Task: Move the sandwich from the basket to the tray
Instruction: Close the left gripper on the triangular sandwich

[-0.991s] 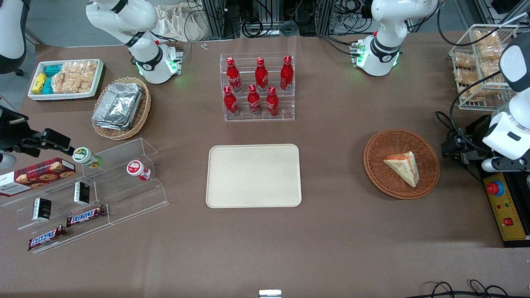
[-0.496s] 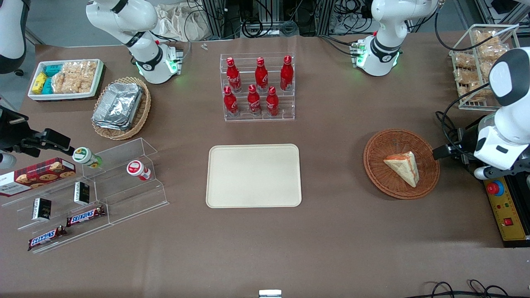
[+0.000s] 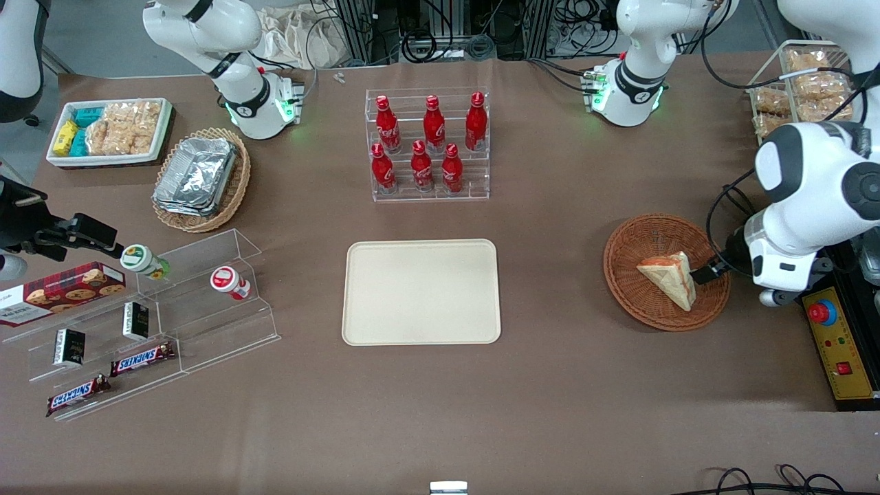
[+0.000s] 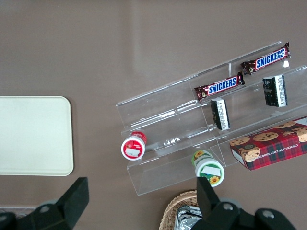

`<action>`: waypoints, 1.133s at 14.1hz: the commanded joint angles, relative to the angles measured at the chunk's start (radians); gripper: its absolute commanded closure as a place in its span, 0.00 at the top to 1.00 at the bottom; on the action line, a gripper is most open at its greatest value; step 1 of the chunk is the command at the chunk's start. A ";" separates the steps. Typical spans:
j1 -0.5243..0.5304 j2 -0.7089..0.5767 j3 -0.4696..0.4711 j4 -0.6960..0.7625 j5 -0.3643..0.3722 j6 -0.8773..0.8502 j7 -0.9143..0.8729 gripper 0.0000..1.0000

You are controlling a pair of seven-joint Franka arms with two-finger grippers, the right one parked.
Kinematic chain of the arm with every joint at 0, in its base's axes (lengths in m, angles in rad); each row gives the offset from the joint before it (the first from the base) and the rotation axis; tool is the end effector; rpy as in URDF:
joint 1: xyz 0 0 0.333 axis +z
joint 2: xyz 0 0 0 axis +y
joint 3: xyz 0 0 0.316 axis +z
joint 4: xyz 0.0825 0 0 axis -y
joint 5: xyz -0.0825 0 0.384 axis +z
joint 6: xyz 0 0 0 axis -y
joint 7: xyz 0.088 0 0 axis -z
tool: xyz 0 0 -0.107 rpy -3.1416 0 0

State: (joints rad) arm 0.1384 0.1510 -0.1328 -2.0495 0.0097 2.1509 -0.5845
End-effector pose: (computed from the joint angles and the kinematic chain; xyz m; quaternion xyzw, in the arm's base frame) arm 0.5706 0.0050 0.3630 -0.9571 -0.2885 0.0248 0.0011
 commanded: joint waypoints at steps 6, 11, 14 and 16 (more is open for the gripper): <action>0.009 0.094 0.001 -0.127 0.015 0.204 -0.070 1.00; 0.007 0.160 0.001 -0.118 0.013 0.251 -0.139 0.71; -0.005 0.196 -0.002 -0.080 0.016 0.251 -0.247 0.02; -0.006 0.193 -0.004 -0.061 0.018 0.248 -0.277 0.00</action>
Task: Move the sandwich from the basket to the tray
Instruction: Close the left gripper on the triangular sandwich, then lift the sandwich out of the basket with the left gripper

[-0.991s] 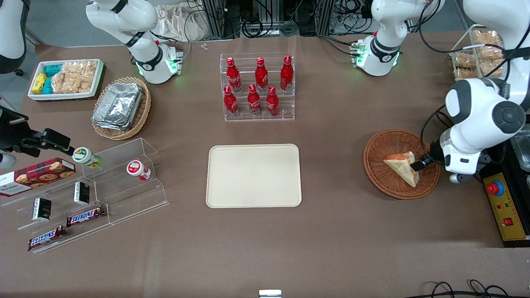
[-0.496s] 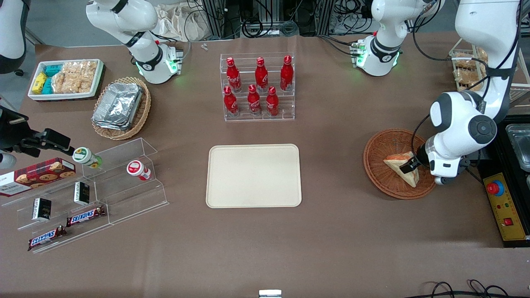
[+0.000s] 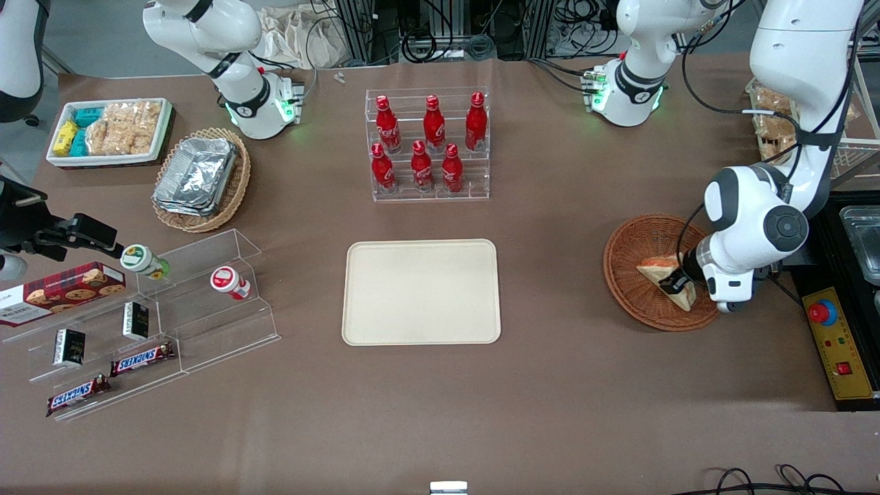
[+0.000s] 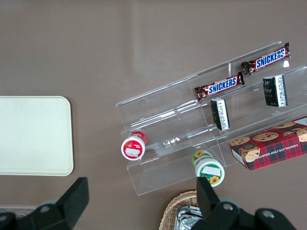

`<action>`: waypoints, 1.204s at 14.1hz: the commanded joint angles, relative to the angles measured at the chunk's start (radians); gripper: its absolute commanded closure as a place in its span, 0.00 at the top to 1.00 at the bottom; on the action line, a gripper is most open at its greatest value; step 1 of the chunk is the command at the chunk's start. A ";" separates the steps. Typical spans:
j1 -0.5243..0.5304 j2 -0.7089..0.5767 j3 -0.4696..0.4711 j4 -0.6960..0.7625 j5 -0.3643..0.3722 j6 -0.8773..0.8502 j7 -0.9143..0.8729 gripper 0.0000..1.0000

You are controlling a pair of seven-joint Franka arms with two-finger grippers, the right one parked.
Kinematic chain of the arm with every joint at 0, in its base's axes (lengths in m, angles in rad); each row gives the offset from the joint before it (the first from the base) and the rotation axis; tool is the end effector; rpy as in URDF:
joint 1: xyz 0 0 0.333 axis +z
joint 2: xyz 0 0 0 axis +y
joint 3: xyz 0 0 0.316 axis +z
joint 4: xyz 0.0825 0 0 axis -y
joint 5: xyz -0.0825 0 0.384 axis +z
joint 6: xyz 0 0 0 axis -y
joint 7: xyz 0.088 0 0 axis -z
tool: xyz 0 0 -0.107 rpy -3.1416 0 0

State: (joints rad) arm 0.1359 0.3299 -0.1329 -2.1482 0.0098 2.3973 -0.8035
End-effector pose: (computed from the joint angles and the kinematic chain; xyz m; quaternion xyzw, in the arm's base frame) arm 0.5612 0.0018 0.2414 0.9193 0.3911 -0.0430 0.0018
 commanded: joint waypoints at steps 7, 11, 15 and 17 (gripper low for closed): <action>-0.004 -0.015 -0.008 0.230 0.015 -0.281 -0.048 0.00; -0.010 -0.026 -0.020 0.427 0.012 -0.536 -0.045 0.00; -0.025 -0.029 -0.063 0.663 -0.004 -0.789 -0.046 0.00; -0.025 -0.028 -0.129 0.718 -0.004 -0.823 -0.052 0.00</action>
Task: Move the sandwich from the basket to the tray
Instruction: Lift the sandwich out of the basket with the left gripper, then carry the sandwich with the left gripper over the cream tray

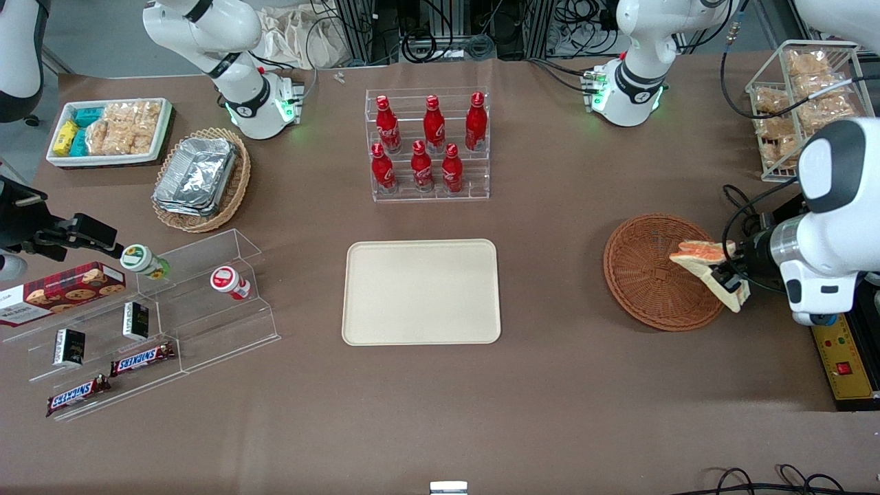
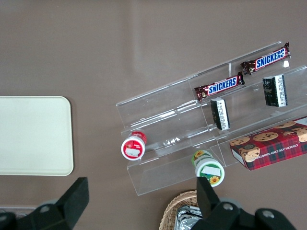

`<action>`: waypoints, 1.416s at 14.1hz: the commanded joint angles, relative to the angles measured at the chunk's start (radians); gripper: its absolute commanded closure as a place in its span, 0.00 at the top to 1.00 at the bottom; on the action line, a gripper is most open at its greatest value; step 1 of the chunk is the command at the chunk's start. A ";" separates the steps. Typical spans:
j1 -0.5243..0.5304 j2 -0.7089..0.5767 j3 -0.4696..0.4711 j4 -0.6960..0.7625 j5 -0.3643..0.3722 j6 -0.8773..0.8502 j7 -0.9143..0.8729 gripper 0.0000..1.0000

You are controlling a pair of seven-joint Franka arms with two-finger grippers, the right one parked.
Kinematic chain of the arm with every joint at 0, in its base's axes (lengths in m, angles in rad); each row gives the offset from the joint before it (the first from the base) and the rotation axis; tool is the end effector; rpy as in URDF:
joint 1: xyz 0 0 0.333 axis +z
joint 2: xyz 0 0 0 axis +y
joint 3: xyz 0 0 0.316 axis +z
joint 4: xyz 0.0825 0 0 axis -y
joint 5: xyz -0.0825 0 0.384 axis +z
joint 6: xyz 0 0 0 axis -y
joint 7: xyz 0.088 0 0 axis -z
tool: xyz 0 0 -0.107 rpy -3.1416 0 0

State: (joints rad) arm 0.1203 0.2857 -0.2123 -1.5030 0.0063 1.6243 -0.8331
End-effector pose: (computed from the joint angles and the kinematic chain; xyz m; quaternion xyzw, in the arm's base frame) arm 0.6280 -0.0424 0.4940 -0.9284 -0.3622 0.0826 0.0112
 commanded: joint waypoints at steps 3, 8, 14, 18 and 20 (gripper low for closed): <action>-0.011 0.020 -0.160 0.110 0.000 -0.050 -0.018 0.00; -0.075 0.116 -0.323 0.118 0.012 0.069 -0.009 0.00; -0.324 0.361 -0.320 0.116 0.171 0.321 -0.043 0.00; -0.356 0.466 -0.317 0.109 0.224 0.405 -0.043 0.00; -0.366 0.504 -0.317 0.109 0.271 0.416 -0.041 0.00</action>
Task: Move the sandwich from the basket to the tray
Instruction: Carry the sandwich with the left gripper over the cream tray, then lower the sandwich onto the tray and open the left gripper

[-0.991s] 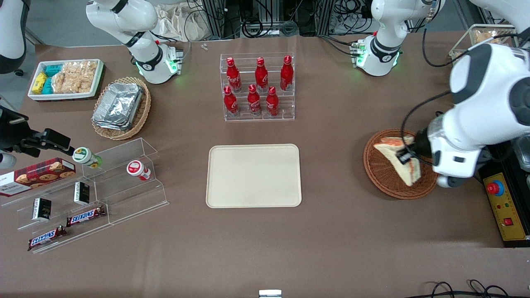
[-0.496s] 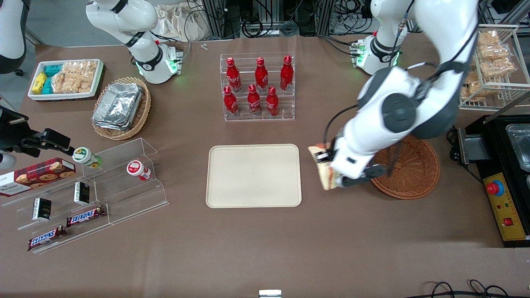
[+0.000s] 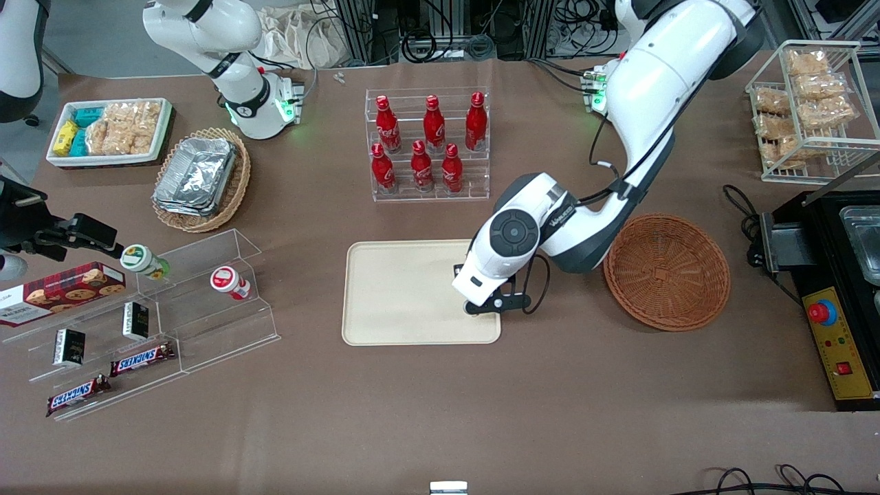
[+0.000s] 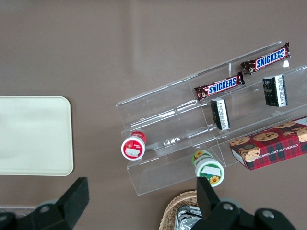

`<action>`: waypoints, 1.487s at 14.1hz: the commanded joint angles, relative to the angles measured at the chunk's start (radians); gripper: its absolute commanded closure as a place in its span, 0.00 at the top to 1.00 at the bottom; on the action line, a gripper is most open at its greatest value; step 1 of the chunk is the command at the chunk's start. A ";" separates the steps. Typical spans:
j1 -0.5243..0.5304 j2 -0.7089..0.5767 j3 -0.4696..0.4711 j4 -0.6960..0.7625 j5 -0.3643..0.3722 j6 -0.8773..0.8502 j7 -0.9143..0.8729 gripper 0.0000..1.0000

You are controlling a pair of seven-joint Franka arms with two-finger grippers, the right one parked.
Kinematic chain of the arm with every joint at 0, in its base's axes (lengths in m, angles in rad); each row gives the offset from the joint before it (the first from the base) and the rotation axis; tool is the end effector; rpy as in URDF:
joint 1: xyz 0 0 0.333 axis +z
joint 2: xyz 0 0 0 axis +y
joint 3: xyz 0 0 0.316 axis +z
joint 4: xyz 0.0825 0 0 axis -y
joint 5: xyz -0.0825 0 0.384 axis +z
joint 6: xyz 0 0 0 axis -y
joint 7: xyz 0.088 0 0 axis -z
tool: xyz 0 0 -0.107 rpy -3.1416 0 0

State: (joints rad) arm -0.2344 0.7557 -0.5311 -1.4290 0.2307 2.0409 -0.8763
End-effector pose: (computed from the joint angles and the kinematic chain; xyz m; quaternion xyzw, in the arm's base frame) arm 0.5727 -0.4297 0.2861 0.9951 0.0575 -0.0701 0.0384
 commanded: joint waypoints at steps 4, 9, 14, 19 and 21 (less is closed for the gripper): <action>-0.026 0.085 0.002 0.035 0.108 0.051 0.002 0.00; -0.039 0.129 0.003 0.041 0.173 0.064 -0.006 0.10; -0.034 0.119 0.003 0.044 0.173 0.062 -0.009 1.00; 0.006 0.035 0.002 0.047 0.167 0.021 -0.010 1.00; 0.018 -0.030 0.003 0.042 0.160 -0.057 -0.007 1.00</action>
State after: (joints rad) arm -0.2322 0.8059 -0.5300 -1.3676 0.3877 2.0582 -0.8772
